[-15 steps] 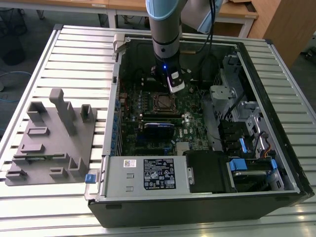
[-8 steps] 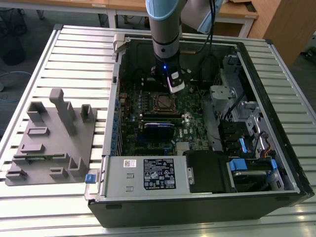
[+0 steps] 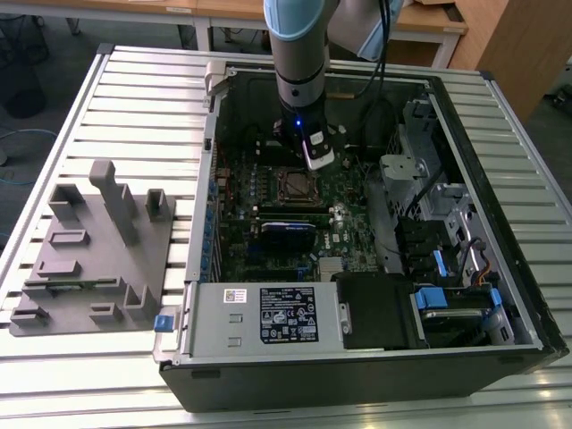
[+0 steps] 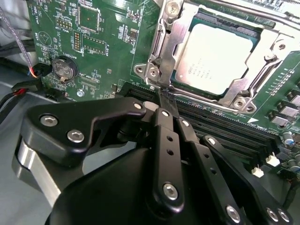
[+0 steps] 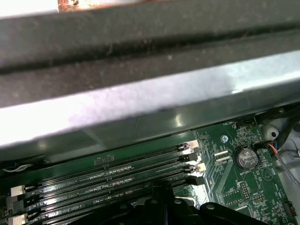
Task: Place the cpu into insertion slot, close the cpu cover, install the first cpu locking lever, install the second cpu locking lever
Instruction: 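Install the first cpu locking lever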
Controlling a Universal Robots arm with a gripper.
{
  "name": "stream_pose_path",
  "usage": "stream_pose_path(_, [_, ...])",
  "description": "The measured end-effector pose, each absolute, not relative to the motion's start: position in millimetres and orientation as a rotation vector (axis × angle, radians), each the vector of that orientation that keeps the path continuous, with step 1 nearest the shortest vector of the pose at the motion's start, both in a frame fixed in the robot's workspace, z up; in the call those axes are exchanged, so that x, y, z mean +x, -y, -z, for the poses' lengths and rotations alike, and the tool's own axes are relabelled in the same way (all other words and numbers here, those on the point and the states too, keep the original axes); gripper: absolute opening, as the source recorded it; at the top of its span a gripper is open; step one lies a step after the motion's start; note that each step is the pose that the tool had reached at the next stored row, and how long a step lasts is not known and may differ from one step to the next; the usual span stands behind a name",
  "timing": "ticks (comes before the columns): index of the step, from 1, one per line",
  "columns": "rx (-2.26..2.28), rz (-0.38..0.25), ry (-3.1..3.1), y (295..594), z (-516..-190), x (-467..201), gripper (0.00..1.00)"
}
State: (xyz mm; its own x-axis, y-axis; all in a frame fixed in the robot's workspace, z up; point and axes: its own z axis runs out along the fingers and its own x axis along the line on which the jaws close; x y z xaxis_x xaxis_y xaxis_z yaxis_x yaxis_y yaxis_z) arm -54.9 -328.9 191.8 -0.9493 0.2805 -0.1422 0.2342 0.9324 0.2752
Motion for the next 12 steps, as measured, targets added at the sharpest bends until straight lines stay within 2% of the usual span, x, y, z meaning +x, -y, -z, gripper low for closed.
stream_pose_path(12, [0.391,-0.384,-2.911,329.6,-195.4,-54.9,0.10])
